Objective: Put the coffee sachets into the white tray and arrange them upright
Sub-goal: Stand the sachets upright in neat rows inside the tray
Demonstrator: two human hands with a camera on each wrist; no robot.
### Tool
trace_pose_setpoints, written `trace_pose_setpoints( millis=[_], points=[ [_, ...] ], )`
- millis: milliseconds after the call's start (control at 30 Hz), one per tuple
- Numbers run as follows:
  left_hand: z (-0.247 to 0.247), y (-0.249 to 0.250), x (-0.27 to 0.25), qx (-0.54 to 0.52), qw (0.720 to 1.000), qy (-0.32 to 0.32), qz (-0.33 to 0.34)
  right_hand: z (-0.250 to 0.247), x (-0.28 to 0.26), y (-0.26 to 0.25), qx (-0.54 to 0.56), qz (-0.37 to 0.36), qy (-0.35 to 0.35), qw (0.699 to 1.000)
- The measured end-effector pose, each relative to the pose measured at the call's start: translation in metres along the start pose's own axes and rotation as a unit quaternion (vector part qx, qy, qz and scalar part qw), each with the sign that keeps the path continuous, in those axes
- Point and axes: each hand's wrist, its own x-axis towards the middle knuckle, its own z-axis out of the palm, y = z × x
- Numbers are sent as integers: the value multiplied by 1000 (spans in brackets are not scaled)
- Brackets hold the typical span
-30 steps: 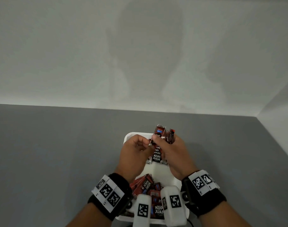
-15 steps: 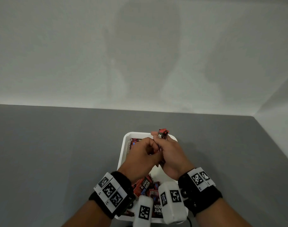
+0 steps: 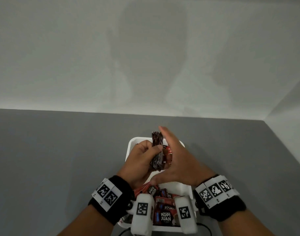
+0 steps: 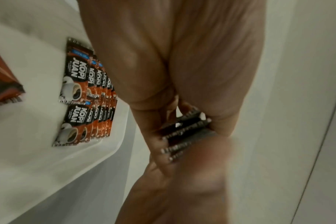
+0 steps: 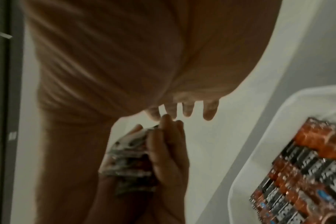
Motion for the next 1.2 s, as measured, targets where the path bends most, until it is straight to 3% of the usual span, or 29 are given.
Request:
trace_pose_setpoints(
  millis=[67,200,400,500,567,667,767,1000,1200],
  points=[
    [2,0,-4,-31,999,-13,-16,-1,1,-5,-61,-12,-12,998],
    [3,-2,-4,-55,998,-15,-23,2,4,-5,-110,-58,29,992],
    [5,-1,-5,-48,998,-27,-33,6,3,-2,-116,-45,-7,992],
    [1,4,-4,-40,998,-20,-41,4,2,3,-5,-9,-8,1000],
    [-2,8,-2,-29,999,-8,-23,3,1,2,106,21,41,993],
    [-3,10,1,3,999,39,26,3,3,5,164,79,121,976],
    [-3,6,6,37,994,85,53,5,4,9,194,80,107,972],
    [-14,11,8,92,988,107,57,-12,8,12,35,75,149,985],
    [-23,9,8,150,980,123,46,-10,20,21,-81,73,124,986]
  ],
)
